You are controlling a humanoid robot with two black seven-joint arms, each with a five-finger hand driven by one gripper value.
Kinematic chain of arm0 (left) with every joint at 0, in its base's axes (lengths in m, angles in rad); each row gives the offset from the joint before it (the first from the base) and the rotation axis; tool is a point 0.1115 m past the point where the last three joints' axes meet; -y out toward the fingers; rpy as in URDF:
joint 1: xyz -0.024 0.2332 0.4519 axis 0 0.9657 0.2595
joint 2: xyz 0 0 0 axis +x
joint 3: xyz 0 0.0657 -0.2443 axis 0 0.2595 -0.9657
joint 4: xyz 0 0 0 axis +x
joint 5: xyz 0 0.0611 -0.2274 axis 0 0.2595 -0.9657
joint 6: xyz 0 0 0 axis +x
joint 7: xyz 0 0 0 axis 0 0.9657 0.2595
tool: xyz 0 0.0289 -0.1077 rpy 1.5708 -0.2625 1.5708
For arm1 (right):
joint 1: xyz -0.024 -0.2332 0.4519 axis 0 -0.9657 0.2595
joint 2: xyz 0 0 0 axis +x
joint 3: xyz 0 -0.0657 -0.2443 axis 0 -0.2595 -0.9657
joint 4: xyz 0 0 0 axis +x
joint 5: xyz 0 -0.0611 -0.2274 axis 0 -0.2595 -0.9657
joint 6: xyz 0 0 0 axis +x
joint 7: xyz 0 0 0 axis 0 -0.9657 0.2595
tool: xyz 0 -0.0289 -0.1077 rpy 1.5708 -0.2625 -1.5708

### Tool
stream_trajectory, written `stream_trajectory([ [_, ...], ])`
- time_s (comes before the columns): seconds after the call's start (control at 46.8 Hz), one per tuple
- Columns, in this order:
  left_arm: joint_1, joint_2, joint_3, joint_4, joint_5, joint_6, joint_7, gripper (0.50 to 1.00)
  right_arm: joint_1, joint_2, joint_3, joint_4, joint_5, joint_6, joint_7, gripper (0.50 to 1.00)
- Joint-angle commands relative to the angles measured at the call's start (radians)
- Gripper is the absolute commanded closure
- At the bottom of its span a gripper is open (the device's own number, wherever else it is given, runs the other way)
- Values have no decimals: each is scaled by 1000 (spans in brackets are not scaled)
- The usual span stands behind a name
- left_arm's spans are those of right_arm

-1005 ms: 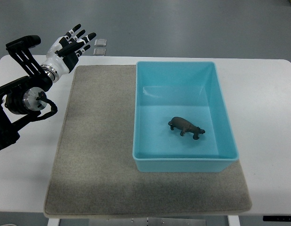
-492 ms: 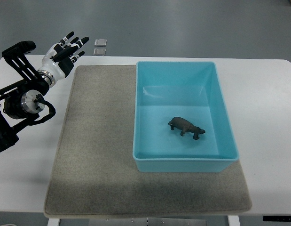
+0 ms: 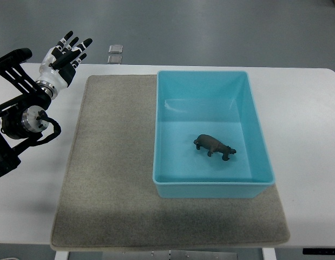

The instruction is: Place brown hippo in blue box with left hand

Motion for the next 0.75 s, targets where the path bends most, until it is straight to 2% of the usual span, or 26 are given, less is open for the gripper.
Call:
stream_trajectory([
  [0.0, 0, -2, -1, -1, 2, 4, 0, 504, 0, 0, 0, 0, -1, 1, 0, 564],
  [0.727, 5, -20, 0, 2, 4, 9, -21, 501, 0, 0, -3, 6, -7, 2, 0, 564],
])
